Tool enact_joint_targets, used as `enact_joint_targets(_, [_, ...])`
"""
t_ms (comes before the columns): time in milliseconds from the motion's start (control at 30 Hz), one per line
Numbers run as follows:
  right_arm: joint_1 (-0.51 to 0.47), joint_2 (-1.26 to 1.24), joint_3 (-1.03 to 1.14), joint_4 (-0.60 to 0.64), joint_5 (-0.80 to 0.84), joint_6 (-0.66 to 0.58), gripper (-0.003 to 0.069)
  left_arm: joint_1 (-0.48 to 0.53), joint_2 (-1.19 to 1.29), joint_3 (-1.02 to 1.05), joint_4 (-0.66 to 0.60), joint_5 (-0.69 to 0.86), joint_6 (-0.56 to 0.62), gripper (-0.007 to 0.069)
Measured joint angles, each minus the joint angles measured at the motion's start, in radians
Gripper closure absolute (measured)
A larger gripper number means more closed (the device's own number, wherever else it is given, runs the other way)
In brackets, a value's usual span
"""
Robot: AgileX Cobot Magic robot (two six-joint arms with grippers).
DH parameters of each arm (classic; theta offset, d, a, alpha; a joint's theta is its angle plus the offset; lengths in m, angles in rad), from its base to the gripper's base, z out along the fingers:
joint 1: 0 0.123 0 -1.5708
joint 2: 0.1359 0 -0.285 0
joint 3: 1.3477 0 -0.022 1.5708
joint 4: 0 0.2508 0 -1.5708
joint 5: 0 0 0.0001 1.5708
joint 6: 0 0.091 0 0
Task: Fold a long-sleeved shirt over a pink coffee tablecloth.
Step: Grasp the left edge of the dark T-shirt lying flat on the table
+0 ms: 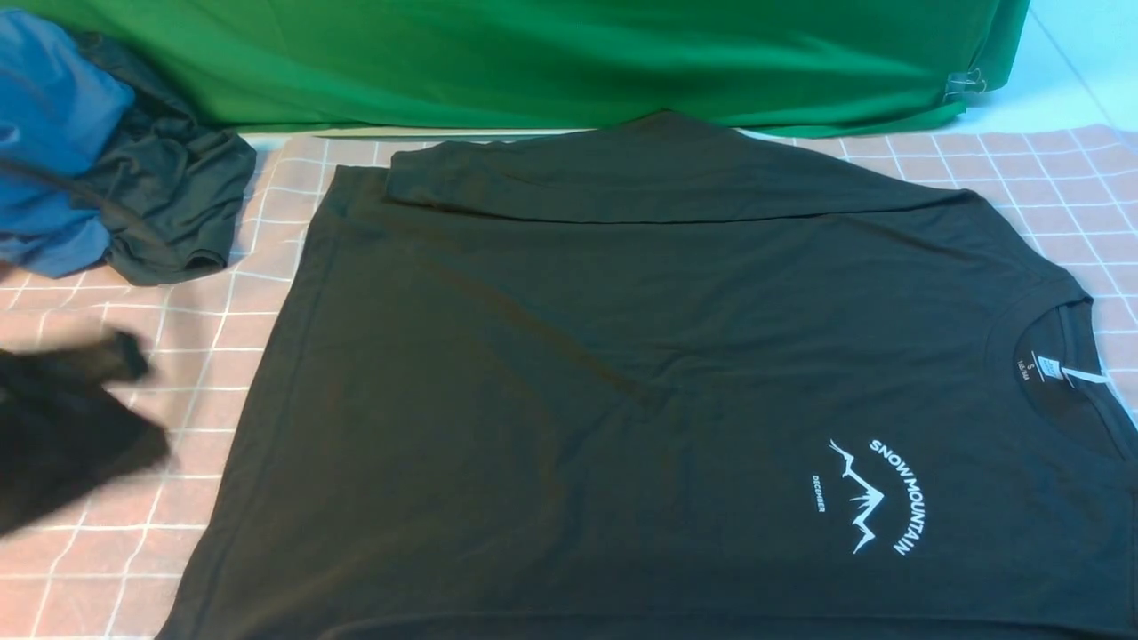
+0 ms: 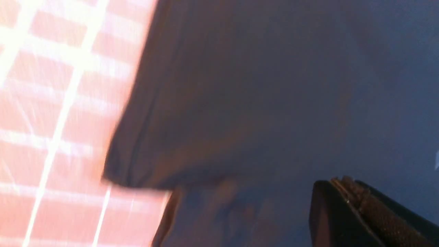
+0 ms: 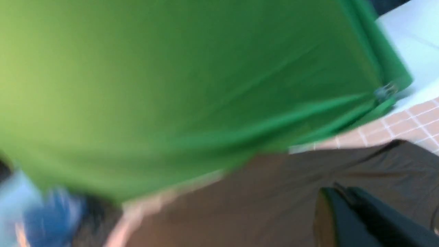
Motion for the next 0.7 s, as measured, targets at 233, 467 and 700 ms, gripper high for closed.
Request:
enact_joint_targets(233, [0.109, 0.411, -0.308, 0.000, 0.388, -0.209, 0.0620, 0.000, 0.152, 0.183, 0.015, -0.029, 0.048, 0.0612])
enact_joint_targets(467, [0.188, 0.653, -0.345, 0.003, 0.465, -0.271, 0.0620, 0.000, 0.157, 0.308, 0.109, -0.055, 0.032, 0.0612])
enact_joint_targets(700, [0.272, 0.722, -0.318, 0.019, 0.342, -0.282, 0.0620, -0.032, 0.180, 0.309, 0.109, -0.063, 0.026, 0.0612])
